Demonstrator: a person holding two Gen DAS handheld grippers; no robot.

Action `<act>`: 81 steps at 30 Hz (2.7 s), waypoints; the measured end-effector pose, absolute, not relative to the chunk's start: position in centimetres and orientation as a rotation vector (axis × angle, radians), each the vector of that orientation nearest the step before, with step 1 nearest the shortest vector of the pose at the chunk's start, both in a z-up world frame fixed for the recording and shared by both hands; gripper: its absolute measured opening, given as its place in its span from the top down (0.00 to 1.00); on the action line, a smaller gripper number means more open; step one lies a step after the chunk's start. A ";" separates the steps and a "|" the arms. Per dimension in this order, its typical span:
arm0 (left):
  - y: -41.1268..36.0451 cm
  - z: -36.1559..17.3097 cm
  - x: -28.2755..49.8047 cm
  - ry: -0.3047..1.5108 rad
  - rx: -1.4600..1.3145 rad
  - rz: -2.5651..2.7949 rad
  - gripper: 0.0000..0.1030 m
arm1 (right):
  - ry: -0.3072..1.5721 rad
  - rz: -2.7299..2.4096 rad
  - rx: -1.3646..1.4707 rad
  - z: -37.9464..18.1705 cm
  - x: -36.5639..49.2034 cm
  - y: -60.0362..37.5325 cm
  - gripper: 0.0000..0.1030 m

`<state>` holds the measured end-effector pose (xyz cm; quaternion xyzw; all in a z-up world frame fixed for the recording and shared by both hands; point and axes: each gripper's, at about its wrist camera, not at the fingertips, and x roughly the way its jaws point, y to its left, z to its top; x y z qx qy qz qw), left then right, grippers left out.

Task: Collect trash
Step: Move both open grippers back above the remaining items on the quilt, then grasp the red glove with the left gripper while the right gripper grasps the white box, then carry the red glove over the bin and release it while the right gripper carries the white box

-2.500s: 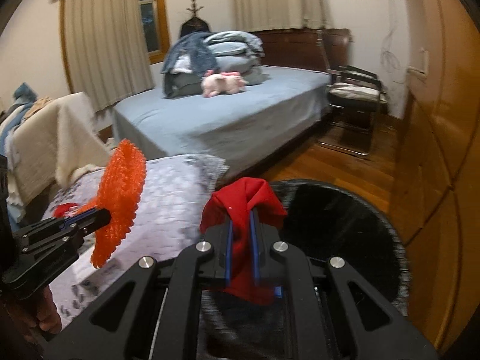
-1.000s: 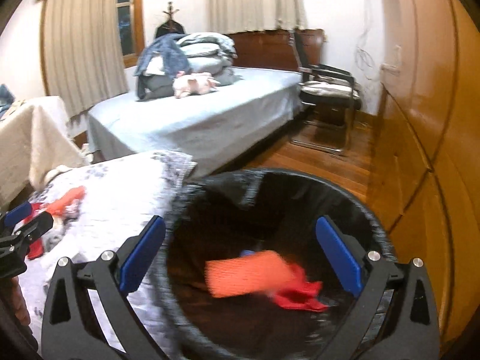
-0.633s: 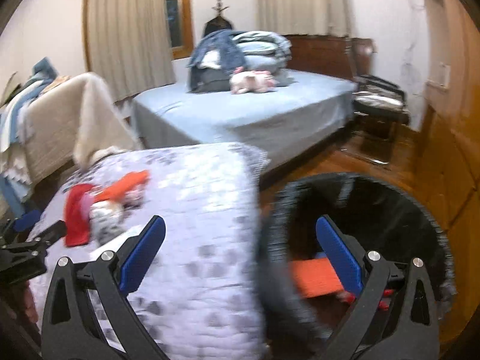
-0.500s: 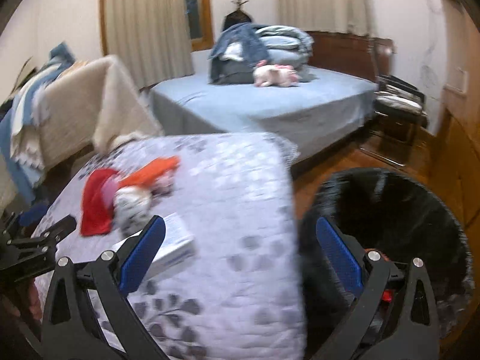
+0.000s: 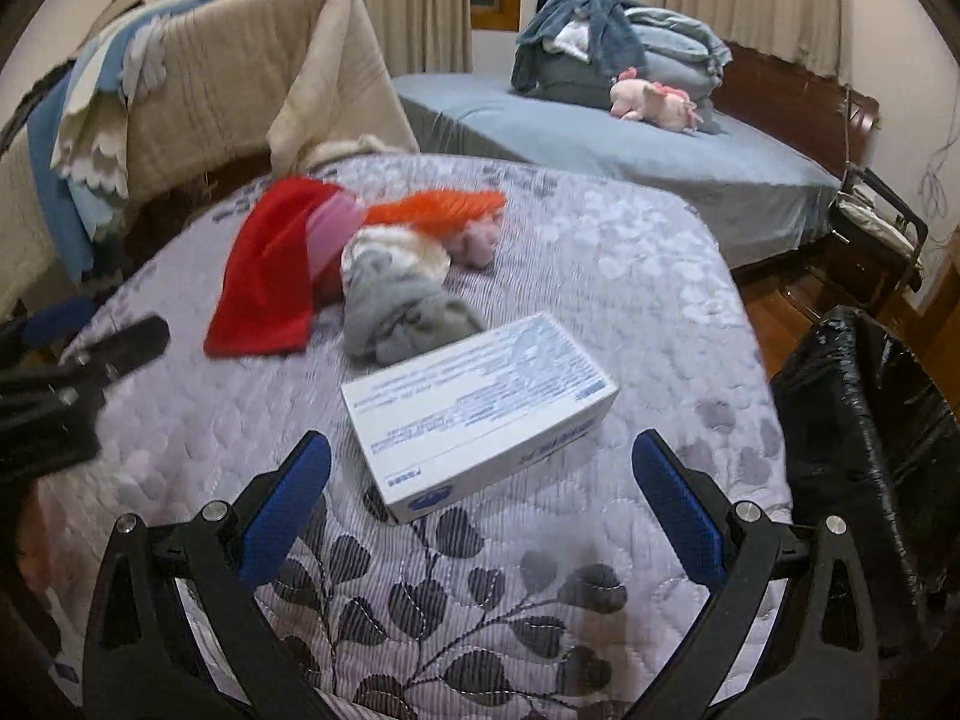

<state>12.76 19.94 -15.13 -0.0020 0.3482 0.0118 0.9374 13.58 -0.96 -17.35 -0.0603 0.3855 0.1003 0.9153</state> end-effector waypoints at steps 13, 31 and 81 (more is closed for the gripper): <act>19.4 -15.7 13.4 0.727 -0.009 0.011 0.07 | 0.814 -0.015 -0.224 -17.9 14.7 -6.0 0.05; 20.5 -15.9 14.0 0.733 -0.020 0.030 0.07 | 0.829 0.031 -0.075 -18.6 17.9 -3.9 0.09; 18.8 -14.3 14.9 0.755 -0.118 -0.090 0.95 | 0.782 0.148 -0.042 -15.2 17.5 -6.2 0.48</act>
